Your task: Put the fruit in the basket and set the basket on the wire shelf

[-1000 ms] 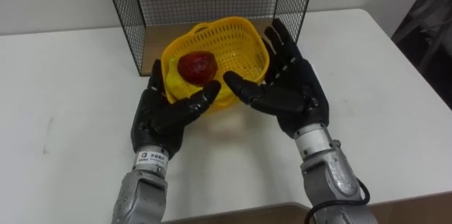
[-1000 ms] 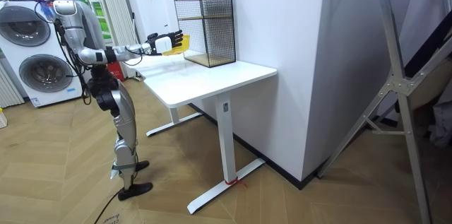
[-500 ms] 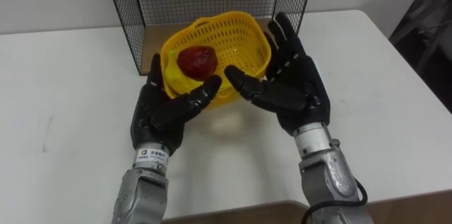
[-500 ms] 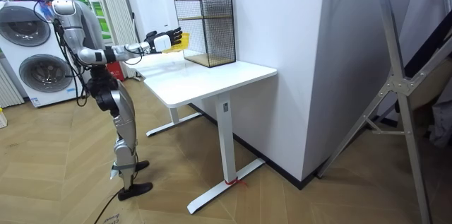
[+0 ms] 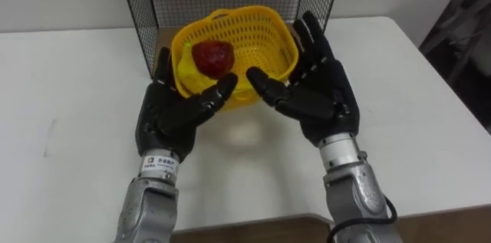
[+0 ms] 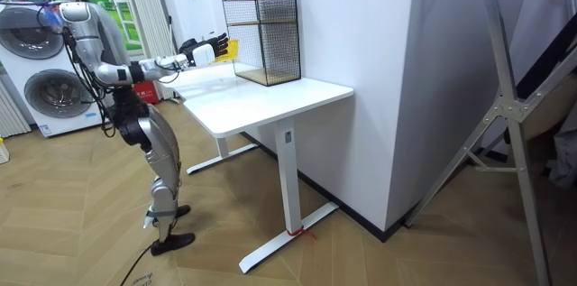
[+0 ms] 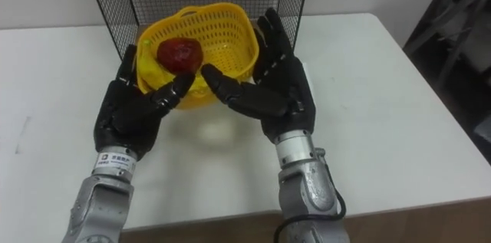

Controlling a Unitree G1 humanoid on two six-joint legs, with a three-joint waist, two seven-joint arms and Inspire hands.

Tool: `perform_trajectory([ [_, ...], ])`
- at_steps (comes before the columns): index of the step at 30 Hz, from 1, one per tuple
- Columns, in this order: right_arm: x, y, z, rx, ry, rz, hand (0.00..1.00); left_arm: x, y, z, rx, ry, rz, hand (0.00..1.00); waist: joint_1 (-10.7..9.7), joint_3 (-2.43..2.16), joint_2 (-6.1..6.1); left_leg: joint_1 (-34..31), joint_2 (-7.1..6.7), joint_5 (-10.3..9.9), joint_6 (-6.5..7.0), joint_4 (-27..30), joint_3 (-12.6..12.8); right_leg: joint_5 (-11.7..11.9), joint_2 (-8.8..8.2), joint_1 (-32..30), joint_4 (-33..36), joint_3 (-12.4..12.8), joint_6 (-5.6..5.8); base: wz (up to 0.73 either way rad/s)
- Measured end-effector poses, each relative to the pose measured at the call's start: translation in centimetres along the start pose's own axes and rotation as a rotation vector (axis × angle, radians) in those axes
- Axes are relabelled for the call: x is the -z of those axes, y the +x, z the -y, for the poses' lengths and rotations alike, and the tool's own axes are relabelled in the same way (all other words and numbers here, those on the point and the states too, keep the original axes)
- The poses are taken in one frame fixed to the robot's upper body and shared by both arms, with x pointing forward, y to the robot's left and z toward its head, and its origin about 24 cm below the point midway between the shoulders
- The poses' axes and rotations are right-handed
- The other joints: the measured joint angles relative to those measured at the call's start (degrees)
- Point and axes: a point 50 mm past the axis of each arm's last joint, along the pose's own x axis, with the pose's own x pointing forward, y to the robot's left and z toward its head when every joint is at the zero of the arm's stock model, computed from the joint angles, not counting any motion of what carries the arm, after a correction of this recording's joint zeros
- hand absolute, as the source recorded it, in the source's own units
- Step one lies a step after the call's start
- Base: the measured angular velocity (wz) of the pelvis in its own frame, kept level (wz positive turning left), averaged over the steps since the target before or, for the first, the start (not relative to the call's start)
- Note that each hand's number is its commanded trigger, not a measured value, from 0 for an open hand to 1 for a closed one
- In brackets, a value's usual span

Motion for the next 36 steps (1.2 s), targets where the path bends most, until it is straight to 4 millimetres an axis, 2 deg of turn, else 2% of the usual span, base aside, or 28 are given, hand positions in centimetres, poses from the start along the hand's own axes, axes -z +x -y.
perform_trajectory([
  [2, 0.2, -0.1, 0.2, 0.007, 0.011, -0.007, 0.00, 0.0, 0.0, 0.0, 0.002, 0.002, -0.001, 0.00, -0.04, -0.08, 0.00, -2.33, 0.89, 0.09, -0.28, 5.69, 0.19, -2.03, -0.04, -1.00, 2.78, 0.02, -0.65, 0.14],
  [3, 0.4, -0.2, 0.3, 0.011, 0.018, -0.016, 0.00, -0.1, 0.0, 0.0, 0.001, 0.004, 0.000, 0.00, 0.28, -0.08, 0.32, -4.23, 1.85, 0.91, -0.87, 10.12, 0.24, -3.10, 0.42, -1.26, 4.11, 0.02, -1.15, -0.05],
  [4, 0.8, -0.2, 0.3, 0.013, 0.018, -0.029, 0.00, -0.2, 0.0, -0.2, -0.002, 0.009, 0.003, 0.00, 0.44, -0.20, 0.68, -5.86, 2.65, 2.18, -0.87, 13.37, 0.17, -3.19, 0.83, -1.22, 4.54, 0.05, -1.67, -0.08],
  [5, 0.9, -0.3, 0.3, 0.015, 0.017, -0.036, 0.00, -0.3, 0.0, -0.3, -0.003, 0.011, 0.005, 0.00, 0.51, -0.25, 0.70, -6.35, 2.69, 2.94, -0.88, 14.13, -0.08, -2.91, 0.89, -1.16, 4.61, 0.10, -1.81, -0.07],
  [6, 1.1, -0.3, 0.4, 0.017, 0.019, -0.045, 0.00, -0.3, 0.0, -0.3, -0.003, 0.015, 0.008, 0.00, 0.94, -0.28, 0.67, -7.44, 2.59, 4.84, -1.40, 15.59, -0.20, -2.70, 0.77, -0.99, 4.63, 0.69, -2.18, -0.13],
  [7, 1.2, -0.3, 0.4, 0.017, 0.019, -0.049, 0.00, -0.4, 0.0, -0.4, -0.003, 0.016, 0.008, 0.00, 1.48, -0.37, 0.44, -9.01, 2.13, 6.06, -1.32, 16.16, -0.25, -2.44, 0.47, -0.90, 4.56, 1.75, -2.52, -0.11],
  [8, 1.2, -0.2, 0.4, 0.017, 0.018, -0.049, 0.00, -0.4, 0.0, -0.4, -0.002, 0.016, 0.009, 0.00, 1.45, -0.42, 0.33, -9.40, 1.40, 5.82, -1.19, 13.79, -0.46, -2.30, 0.18, -1.06, 4.40, 1.93, -2.60, 0.00],
  [9, 1.1, -0.1, 0.5, 0.017, 0.023, -0.044, 0.00, -0.4, 0.0, -0.2, 0.000, 0.008, 0.013, 0.00, 1.38, -0.45, 0.02, -10.97, 0.53, 5.88, -1.48, 7.35, -0.41, -2.20, -0.36, -1.80, 4.34, 1.93, -2.60, 0.00],
  [10, 1.0, -0.1, 0.5, 0.021, 0.035, -0.042, 0.00, -0.4, 0.0, -0.1, 0.004, 0.007, 0.016, 0.00, 1.34, -0.65, 0.30, -12.31, -0.01, 6.99, -1.69, 1.37, -0.43, -2.20, -0.40, -2.05, 4.21, 2.01, -2.55, -0.06],
  [11, 1.1, -0.1, 0.6, 0.022, 0.040, -0.044, 0.00, -0.4, 0.1, 0.0, 0.005, 0.005, 0.018, 0.00, 1.46, -0.75, 0.46, -12.74, -0.38, 8.19, -1.61, -1.74, -0.54, -2.24, -0.45, -2.01, 4.21, 1.87, -2.58, -0.27],
  [12, 1.2, -0.2, 0.6, 0.022, 0.041, -0.054, 0.00, -0.6, 0.1, -0.1, 0.006, 0.009, 0.022, 0.00, 1.85, -0.94, 0.41, -12.76, -0.66, 12.30, -1.15, -4.83, -1.12, -2.52, -0.55, -1.85, 4.12, 1.84, -2.68, -0.18],
  [13, 1.3, -0.3, 0.6, 0.020, 0.045, -0.059, 0.00, -0.7, 0.1, -0.2, 0.006, 0.010, 0.028, 0.00, 1.54, -1.86, 0.35, -11.94, -1.75, 14.62, -0.11, -6.08, -2.29, -2.90, -0.74, -1.43, 3.73, 1.66, -2.30, -0.08],
  [15, 1.1, -0.3, 0.6, 0.011, 0.042, -0.050, 0.00, -1.0, 0.3, 0.0, 0.018, 0.013, 0.038, 0.00, 1.07, -1.50, -1.14, -10.78, -2.56, 15.34, 0.32, -6.74, -2.23, -2.97, -1.28, -0.01, 2.25, 1.56, -1.94, 0.07],
  [17, 1.0, -0.3, 0.6, 0.010, 0.040, -0.044, 0.00, -1.0, 0.3, 0.0, 0.023, 0.016, 0.040, 0.00, 1.06, -1.36, -1.60, -10.83, -2.60, 14.46, 0.64, -5.61, -2.09, -2.72, -1.37, 0.97, 0.68, 1.13, -1.72, 0.00],
  [19, 1.0, -0.3, 0.6, 0.010, 0.040, -0.041, 0.00, -1.0, 0.3, 0.1, 0.024, 0.017, 0.039, 0.00, 1.01, -1.27, -1.49, -10.82, -3.45, 13.37, 1.06, -5.16, -2.00, -3.27, -2.41, 1.50, 0.16, 0.13, -0.93, 0.05],
  [23, 0.9, -0.3, 0.6, 0.008, 0.037, -0.040, 0.00, -1.0, 0.3, 0.1, 0.026, 0.018, 0.038, 0.00, 1.05, -1.07, -1.17, -10.79, -5.13, 12.76, 1.84, -5.33, -1.80, -4.53, -4.25, 1.60, 0.50, -0.73, 0.06, 0.12],
  [31, 0.7, -0.2, 0.6, 0.002, 0.029, -0.035, 0.00, -1.1, 0.3, 0.2, 0.032, 0.016, 0.043, 0.00, 1.46, -0.97, -1.23, -10.07, -7.37, 10.79, 3.27, -5.28, -0.82, -5.85, -6.62, 2.59, 0.09, -0.63, 1.94, 0.01],
  [34, 0.5, -0.2, 0.5, -0.003, 0.030, -0.025, 0.00, -1.2, 0.3, 0.4, 0.041, 0.013, 0.049, 0.00, 1.43, -0.94, -1.31, -10.35, -7.75, 10.21, 3.84, -5.06, -0.21, -6.12, -7.26, 2.30, 0.13, -0.52, 2.42, -0.02],
  [36, 0.0, 0.0, 0.2, -0.008, 0.033, -0.002, 0.00, -1.4, 0.4, 0.8, 0.055, 0.009, 0.058, 0.00, 1.27, -0.94, -1.37, -10.79, -8.41, 9.17, 4.50, -3.93, 0.07, -6.57, -7.93, 2.45, 0.59, -0.74, 3.24, 0.05],
])
